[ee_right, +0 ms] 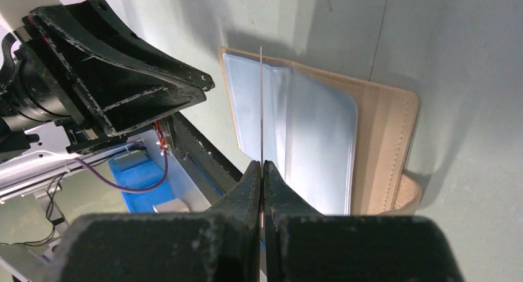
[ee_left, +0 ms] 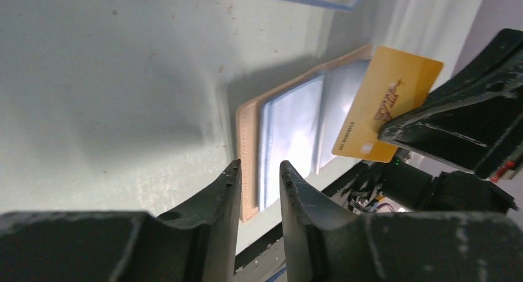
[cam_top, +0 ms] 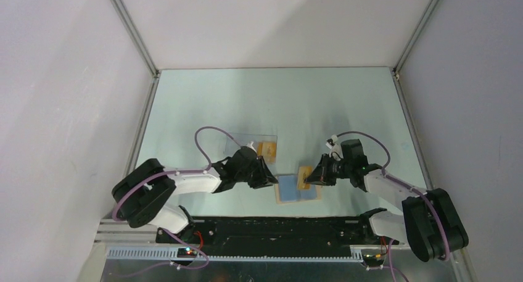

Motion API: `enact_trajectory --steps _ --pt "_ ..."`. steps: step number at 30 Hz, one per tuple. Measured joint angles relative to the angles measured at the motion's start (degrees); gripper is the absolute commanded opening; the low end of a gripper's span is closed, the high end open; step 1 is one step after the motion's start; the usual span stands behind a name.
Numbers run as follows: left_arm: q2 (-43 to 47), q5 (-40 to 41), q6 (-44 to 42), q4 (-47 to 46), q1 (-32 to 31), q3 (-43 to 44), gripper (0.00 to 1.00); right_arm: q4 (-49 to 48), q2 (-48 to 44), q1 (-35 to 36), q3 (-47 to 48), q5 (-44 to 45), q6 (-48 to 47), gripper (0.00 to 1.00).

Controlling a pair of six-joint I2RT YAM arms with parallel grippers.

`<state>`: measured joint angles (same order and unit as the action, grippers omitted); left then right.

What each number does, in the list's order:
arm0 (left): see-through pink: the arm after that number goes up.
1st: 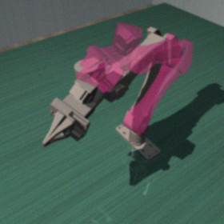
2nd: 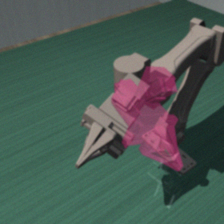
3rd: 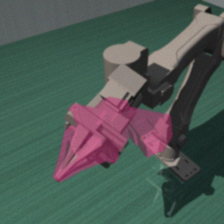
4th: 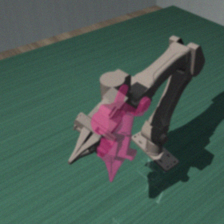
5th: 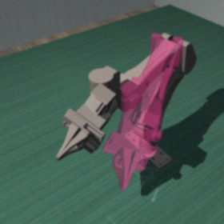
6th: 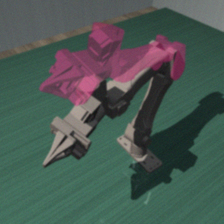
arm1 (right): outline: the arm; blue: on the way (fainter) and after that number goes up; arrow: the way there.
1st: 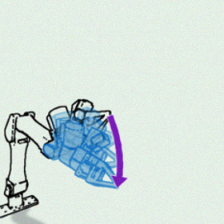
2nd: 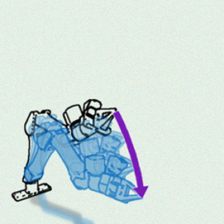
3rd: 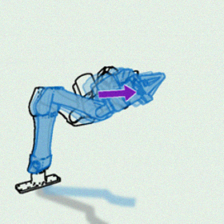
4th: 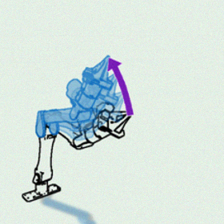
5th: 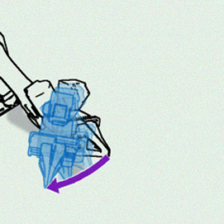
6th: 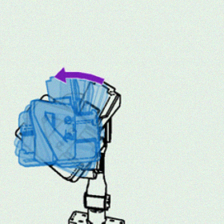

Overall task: Put the credit cards into the card holder
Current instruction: Insert the credit card into the card holder.

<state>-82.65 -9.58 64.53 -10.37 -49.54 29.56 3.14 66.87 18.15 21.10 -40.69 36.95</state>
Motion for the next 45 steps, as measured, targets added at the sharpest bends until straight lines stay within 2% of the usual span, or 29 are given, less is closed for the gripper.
enact_trajectory --steps 5,11,15,30,45 --pt "-2.38 1.16 -0.11 2.69 -0.07 1.07 0.25 -3.58 2.01 0.04 -0.20 0.44 -0.70 0.00" --pt "-4.72 1.36 -0.07 3.91 -0.17 2.54 0.22 -6.56 5.66 0.15 -0.63 0.68 -0.98 0.00" --pt "-5.84 1.25 -0.07 3.98 -0.17 3.48 0.17 -8.20 7.50 0.31 -1.07 0.59 -0.98 0.00" --pt "-7.65 0.37 -0.07 4.13 -0.17 4.96 0.01 -10.27 7.69 3.54 -1.92 -1.20 0.57 0.00" --pt "-8.26 0.37 -0.07 4.68 -0.22 5.81 0.00 -2.91 4.98 3.80 -3.23 -0.70 2.51 0.00"
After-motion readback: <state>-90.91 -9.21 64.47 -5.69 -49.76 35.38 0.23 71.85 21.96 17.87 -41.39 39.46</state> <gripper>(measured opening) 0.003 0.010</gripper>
